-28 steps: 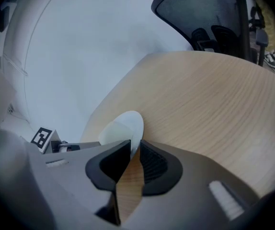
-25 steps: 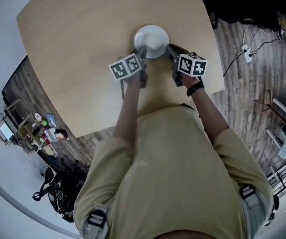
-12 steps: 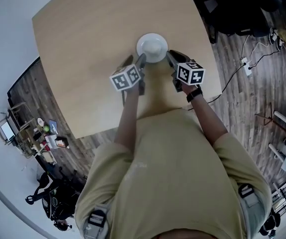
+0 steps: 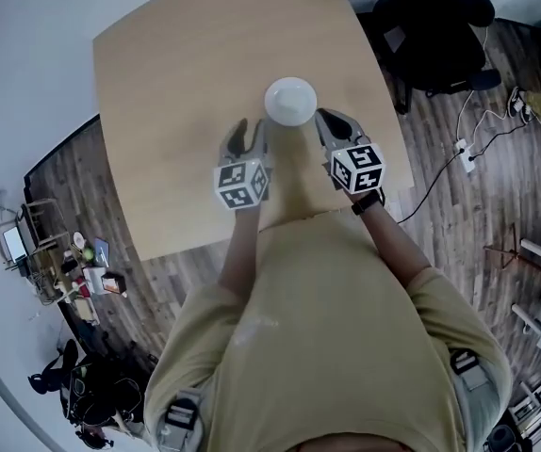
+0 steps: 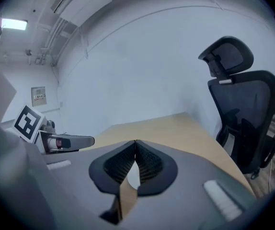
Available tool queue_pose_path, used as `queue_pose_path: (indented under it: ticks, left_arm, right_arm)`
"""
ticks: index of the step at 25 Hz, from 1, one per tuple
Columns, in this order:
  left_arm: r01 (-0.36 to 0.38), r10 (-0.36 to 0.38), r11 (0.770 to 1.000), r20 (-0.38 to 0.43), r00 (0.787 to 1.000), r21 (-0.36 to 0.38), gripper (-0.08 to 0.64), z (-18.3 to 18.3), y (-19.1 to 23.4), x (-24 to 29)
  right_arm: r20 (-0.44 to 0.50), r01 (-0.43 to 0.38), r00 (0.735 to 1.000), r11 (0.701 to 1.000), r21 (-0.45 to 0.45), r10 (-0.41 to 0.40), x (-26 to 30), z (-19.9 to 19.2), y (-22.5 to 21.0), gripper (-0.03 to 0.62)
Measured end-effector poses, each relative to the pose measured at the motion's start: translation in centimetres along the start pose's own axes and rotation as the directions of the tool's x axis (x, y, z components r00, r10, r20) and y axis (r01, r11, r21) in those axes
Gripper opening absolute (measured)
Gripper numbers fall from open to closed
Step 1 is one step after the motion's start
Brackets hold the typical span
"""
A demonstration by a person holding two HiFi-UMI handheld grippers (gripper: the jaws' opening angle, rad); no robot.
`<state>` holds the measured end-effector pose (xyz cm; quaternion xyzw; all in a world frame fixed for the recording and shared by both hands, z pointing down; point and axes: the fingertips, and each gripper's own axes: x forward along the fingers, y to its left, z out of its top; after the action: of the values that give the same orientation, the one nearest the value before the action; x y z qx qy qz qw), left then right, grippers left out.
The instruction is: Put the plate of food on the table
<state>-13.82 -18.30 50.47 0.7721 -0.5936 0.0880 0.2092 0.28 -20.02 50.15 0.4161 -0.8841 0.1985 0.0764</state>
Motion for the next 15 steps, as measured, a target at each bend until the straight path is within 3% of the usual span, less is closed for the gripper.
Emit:
queue_pose_path:
  ticks: [4, 10, 15]
  left_arm:
    - [-0.026, 0.024, 0.998, 0.043, 0.999, 0.063, 0.096, 0.5, -1.7, -3.1]
    - [-0.034, 0.022, 0.996, 0.140, 0.990, 0.085, 0.003, 0.4, -4.5, -7.0]
    - [-0.019, 0.002, 0.995, 0.167, 0.986, 0.099, 0.003, 0.0, -5.7, -9.4]
  right_arm:
    - [0.046, 0.012, 0.999, 0.998, -0.059, -0.010, -2.5, 1.0, 2.0, 0.005]
    - [0.097, 0.071, 0.994, 0.989, -0.133, -0.058, -6.2, 1.0, 3.6, 0.005]
    - [0.119, 0.078, 0.991, 0.987, -0.140, -0.061, -8.1, 0.6, 5.1, 0.005]
